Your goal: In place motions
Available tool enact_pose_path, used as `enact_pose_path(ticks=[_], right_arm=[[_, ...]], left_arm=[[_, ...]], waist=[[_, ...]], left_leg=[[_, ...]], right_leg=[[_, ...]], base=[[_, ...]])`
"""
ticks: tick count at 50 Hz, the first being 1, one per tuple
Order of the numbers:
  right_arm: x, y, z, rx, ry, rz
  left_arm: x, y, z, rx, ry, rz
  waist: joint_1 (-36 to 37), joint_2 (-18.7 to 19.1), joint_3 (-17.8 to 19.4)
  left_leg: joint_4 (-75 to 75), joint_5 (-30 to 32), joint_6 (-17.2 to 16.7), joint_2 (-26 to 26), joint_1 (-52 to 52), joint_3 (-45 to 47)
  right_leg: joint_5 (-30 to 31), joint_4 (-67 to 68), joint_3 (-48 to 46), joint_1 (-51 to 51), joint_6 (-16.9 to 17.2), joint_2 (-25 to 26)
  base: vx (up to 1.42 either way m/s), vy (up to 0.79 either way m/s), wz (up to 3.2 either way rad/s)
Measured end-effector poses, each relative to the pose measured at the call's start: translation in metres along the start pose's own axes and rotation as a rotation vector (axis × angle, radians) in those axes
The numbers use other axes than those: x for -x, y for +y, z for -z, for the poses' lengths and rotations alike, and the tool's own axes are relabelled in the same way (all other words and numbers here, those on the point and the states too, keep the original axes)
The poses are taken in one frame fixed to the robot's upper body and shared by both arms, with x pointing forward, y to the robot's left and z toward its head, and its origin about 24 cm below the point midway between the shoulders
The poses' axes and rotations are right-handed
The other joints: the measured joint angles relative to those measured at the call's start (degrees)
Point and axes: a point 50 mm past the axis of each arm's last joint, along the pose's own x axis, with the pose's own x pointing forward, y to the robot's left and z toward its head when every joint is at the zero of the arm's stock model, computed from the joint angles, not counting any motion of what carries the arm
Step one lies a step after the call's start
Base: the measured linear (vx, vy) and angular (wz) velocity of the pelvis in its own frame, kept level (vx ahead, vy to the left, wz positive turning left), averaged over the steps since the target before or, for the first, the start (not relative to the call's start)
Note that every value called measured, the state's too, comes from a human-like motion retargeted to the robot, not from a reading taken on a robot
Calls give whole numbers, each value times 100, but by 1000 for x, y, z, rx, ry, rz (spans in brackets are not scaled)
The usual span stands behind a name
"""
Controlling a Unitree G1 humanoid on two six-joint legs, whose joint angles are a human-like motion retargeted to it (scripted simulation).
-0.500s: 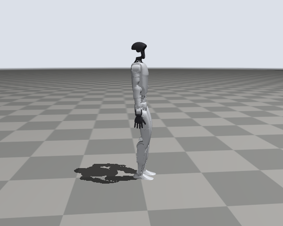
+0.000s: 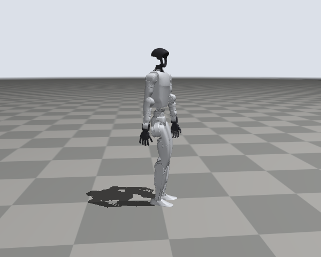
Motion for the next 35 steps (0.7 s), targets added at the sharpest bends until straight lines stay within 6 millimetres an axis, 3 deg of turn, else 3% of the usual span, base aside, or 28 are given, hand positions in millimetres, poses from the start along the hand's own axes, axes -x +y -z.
enact_pose_path(ticks=[3,8,13,15,17,18,20,26,28,30,35], right_arm=[[1,-2,-6,10,-15,-16],[5,-14,-25,77,-35,2],[12,-35,-44,272,38,98],[17,-42,-57,346,62,114],[18,-42,-63,333,33,108],[18,-41,-64,304,15,100],[16,-36,-66,239,-25,77],[10,-18,-55,-17,-60,22],[8,-13,-52,-85,-62,10],[7,-10,-46,-143,-58,-6],[5,-11,-24,-166,4,-15]], left_arm=[[0,-5,-9,-40,-17,13],[0,-7,-19,-36,-53,24],[-1,-4,-3,46,-41,7],[-1,-2,7,100,-22,3],[-1,0,16,116,9,-5],[0,1,22,112,30,-12],[1,5,33,115,70,-35],[4,3,66,165,158,-55],[4,-1,69,204,172,-49],[4,-4,68,220,171,-42],[0,-10,50,195,101,-23]], waist=[[-213,92,72],[-1013,298,147],[-1488,485,111],[80,345,-30],[401,238,-70],[105,206,-79],[-58,56,-181],[24,-109,-293],[-1,-97,-270],[-657,107,-189],[-1041,253,-270]], left_leg=[[-19,-149,-19,204,50,534],[-121,-377,-143,456,83,1308],[-321,-589,-433,732,328,2868],[-431,-732,-788,812,743,4987],[-387,-761,-1004,806,902,5742],[-303,-761,-1050,812,912,5668],[-55,-769,-1168,824,932,5809],[90,-551,-1458,909,1295,6621],[4,-450,-1534,900,1426,6830],[-47,-383,-1547,1074,1404,6416],[34,-181,-1479,1209,1480,6187]], right_leg=[[-119,-32,-592,-27,-103,-155],[-480,-509,-3726,181,-506,-290],[-755,-866,-6316,449,-303,-256],[-950,-213,-5671,428,-36,-619],[-943,59,-5872,450,204,-819],[-774,-43,-6166,419,193,-804],[-181,-22,-5796,200,209,-966],[-610,652,-4433,-234,301,-1059],[-677,711,-4038,-223,390,-986],[-560,462,-4423,-138,325,-773],[-583,214,-4288,-7,362,-654]], base=[[-26,-5,-222],[-35,0,-219],[-31,-1,-337],[-38,-10,-867],[-34,-16,-478],[-24,-24,-148],[-15,-28,-138],[-7,-24,-180],[-11,-17,-124],[0,-16,83],[6,-21,6]])
